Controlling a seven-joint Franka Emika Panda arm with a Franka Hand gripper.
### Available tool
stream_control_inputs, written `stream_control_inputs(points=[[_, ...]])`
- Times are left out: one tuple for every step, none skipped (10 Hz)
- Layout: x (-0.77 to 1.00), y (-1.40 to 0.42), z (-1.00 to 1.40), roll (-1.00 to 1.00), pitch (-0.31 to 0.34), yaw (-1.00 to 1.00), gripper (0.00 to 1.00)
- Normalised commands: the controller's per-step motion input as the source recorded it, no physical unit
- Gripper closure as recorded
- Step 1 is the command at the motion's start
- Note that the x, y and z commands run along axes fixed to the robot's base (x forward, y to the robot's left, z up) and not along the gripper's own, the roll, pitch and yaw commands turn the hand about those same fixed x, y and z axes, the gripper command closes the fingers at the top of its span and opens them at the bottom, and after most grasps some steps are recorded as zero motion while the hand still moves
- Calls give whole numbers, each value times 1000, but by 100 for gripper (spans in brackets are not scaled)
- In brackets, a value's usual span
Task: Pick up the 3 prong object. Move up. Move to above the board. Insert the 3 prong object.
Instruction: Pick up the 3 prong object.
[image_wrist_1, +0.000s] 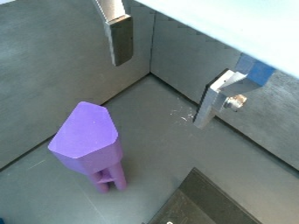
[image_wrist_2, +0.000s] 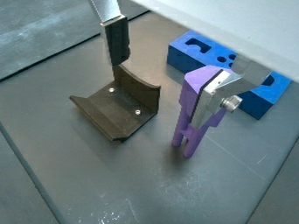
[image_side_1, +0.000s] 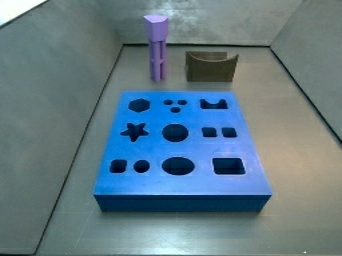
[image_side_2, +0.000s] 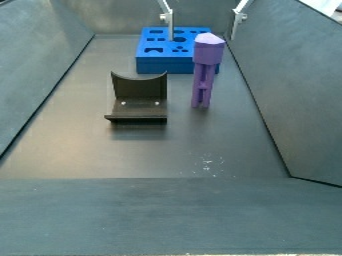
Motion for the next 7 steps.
stream_control_inputs(points=[[0, 0, 0, 0, -24, 0, 0], [-163, 0, 0, 6, -64, -60, 0], [-697, -111, -49, 133, -326, -140, 0], [-566, -634, -269, 313, -311, 137, 0], [-414, -711, -251, 306, -309, 251, 0], [-289, -794, -220, 277, -283, 286, 0], [0, -523, -97, 84, -274, 11, 0]])
